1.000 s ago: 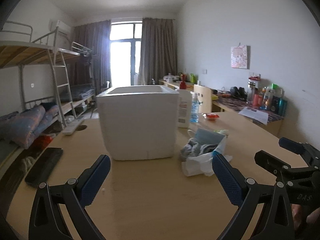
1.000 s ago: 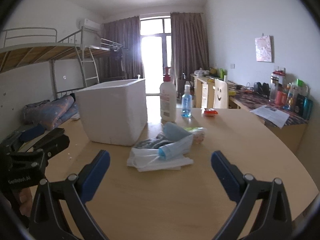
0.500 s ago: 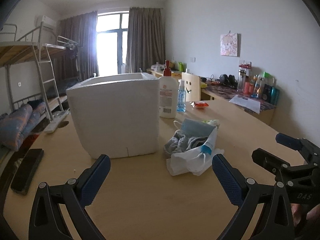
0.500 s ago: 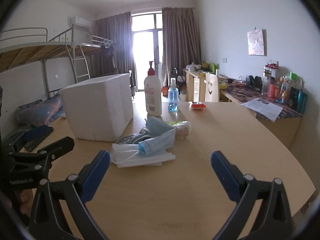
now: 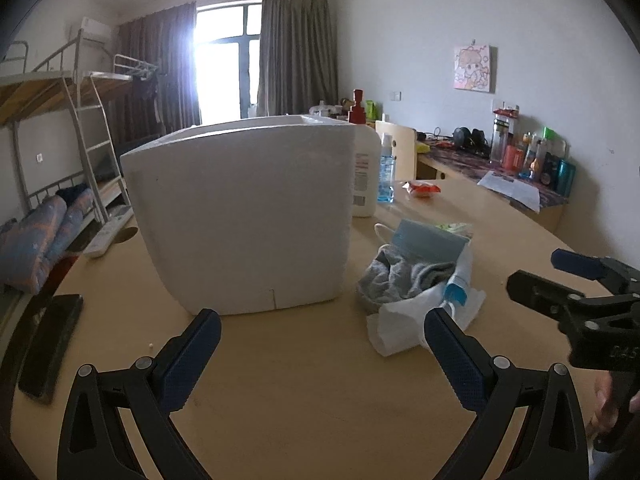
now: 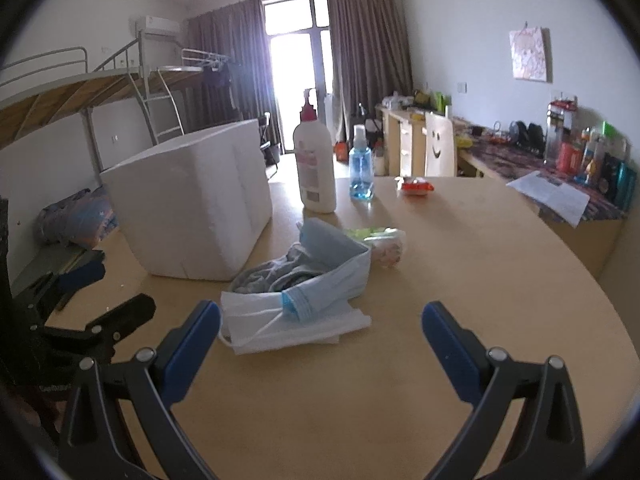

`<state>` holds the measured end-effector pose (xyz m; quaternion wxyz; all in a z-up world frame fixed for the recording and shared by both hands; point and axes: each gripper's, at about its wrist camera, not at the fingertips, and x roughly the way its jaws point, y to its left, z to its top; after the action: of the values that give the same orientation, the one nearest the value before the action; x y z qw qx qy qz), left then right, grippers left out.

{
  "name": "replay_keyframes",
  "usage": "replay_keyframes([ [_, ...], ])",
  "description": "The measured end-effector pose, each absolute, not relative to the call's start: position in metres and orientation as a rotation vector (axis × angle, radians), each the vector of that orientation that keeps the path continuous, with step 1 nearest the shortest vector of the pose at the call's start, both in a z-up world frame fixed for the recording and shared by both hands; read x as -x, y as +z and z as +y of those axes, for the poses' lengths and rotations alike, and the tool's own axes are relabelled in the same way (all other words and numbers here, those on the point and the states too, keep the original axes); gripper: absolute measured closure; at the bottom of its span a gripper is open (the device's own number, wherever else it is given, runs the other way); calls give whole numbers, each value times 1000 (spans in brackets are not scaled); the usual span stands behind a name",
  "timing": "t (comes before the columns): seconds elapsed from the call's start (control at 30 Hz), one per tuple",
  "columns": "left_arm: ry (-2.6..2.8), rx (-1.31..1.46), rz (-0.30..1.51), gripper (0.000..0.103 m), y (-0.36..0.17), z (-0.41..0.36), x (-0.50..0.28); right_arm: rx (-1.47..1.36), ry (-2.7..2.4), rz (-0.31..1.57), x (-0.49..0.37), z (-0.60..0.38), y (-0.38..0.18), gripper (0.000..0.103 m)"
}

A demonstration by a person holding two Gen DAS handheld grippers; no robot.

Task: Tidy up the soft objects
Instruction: 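Move the right tool toward the blue mask and grey cloth, then close the right tool on the blue mask and lift it while the left tool grasps the white mask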

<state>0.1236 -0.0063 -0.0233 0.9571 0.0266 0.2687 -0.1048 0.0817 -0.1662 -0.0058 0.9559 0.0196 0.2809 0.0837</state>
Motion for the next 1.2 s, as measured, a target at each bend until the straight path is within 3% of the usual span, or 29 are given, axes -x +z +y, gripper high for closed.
replay_keyframes([
  [0.3,-242,-69,573,1,-25,-11,-147,-39,155,660,-118,-160,-11,1],
  [0.67,-290,-69,610,1,-34,-19,-167,-70,131,789,-166,-167,-23,16],
  [0.77,-304,-71,607,1,-33,-21,-169,-60,122,819,-175,-166,-28,22],
  [1.2,-321,-86,637,1,-41,-26,-174,-159,146,900,-181,-179,-40,69],
])
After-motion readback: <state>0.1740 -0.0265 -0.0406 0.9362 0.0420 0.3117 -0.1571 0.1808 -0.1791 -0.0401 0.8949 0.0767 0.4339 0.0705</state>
